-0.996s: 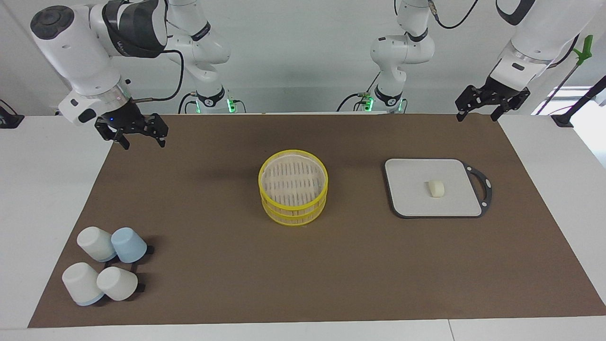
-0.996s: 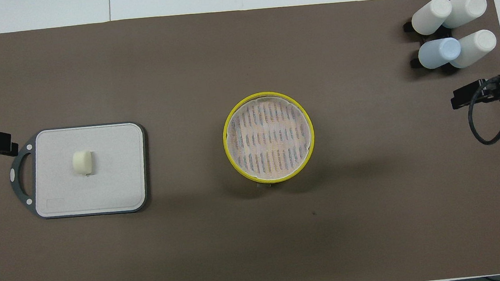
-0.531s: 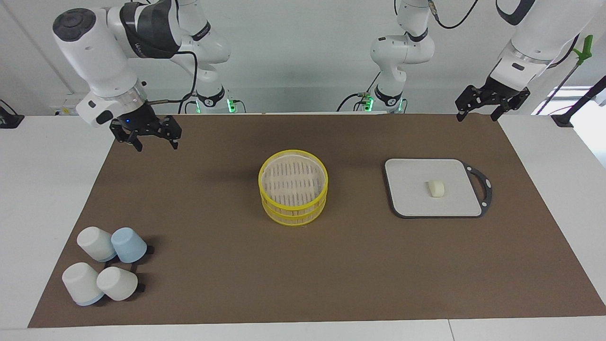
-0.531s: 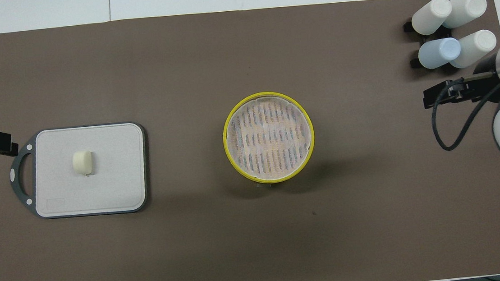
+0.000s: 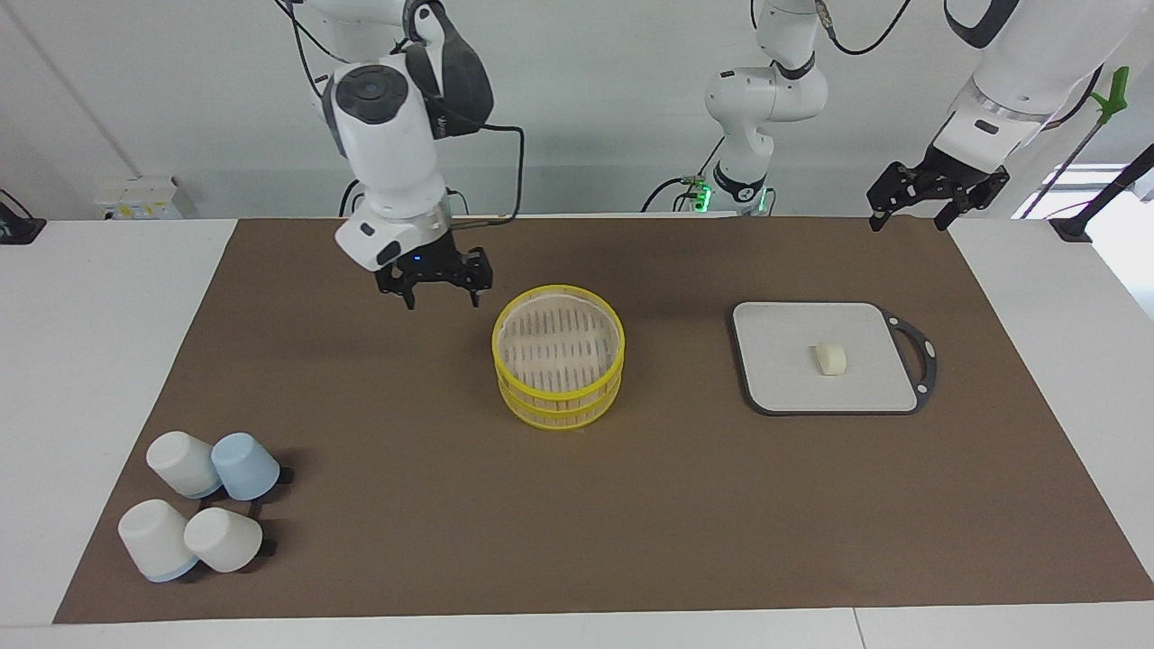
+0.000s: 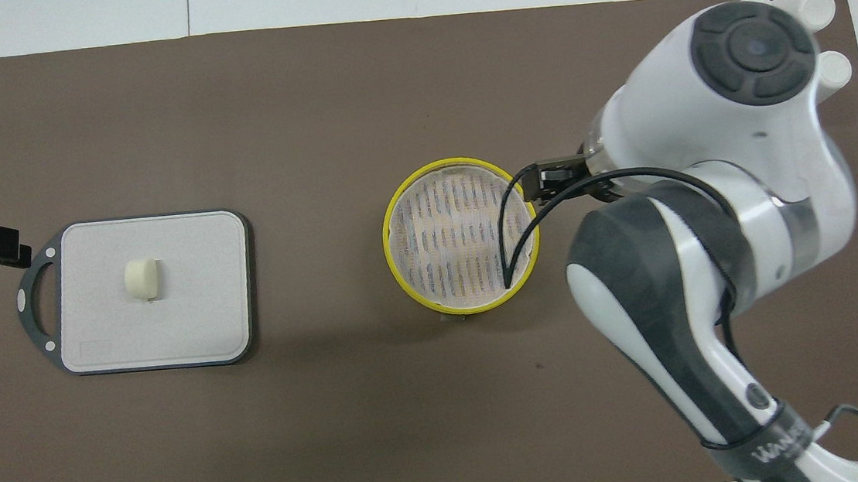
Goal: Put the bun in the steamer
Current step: 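Reach the right gripper to the steamer lid and grasp it, then lift the lid off the steamer and carry it toward the bottles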
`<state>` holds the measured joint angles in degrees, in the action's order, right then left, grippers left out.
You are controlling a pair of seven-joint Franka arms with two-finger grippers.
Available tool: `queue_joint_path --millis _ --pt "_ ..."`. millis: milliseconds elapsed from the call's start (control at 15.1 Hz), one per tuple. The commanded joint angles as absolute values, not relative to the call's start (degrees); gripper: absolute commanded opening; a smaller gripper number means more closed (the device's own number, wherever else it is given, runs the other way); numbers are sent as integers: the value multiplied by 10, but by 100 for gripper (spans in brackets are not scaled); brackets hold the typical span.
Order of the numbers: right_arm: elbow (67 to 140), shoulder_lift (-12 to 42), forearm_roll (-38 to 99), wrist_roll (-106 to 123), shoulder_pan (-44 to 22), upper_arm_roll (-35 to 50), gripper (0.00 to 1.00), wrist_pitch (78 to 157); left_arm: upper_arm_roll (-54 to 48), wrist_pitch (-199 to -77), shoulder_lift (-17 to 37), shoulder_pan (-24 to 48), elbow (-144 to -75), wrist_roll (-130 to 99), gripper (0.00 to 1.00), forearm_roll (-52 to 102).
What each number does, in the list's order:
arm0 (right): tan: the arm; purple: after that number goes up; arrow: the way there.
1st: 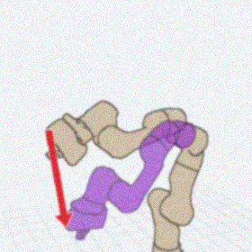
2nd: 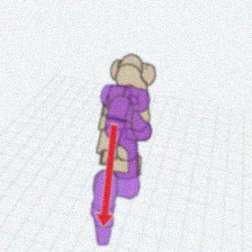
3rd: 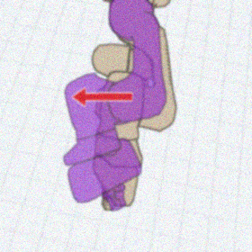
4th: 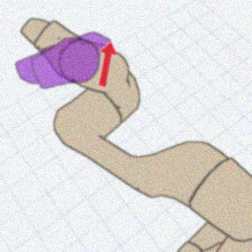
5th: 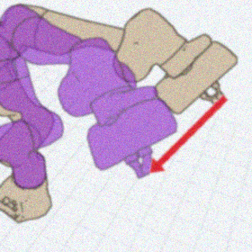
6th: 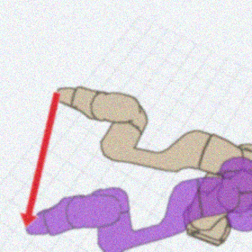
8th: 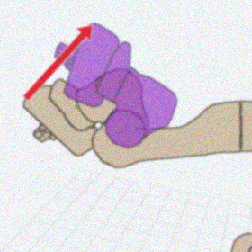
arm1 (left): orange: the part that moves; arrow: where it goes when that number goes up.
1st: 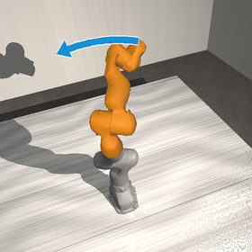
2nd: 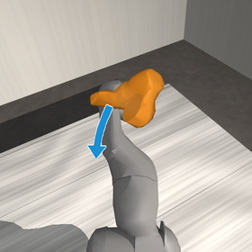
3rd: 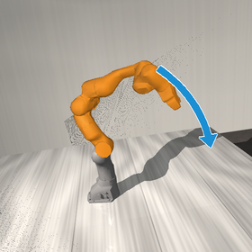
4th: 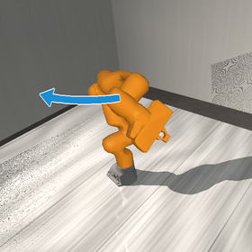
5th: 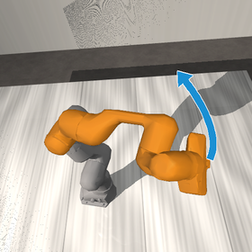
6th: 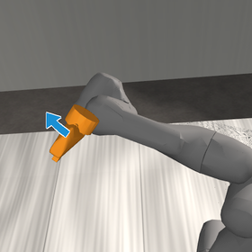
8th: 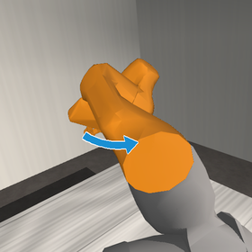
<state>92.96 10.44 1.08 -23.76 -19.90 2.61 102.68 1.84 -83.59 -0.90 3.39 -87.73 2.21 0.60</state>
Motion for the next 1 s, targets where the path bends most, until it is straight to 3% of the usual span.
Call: queue_joint_path --millis 0,398,930 --pt "840 179 15 -295 -247 22 100 1020 18 -833 -24 33 -893 24 100 -4" --pt "730 303 6 -445 -351 16 100 1040 18 -833 -24 33 -893 24 100 -4" --pt "749 334 0 -507 -381 19 94 1119 18 -835 -24 33 -893 23 100 -4"
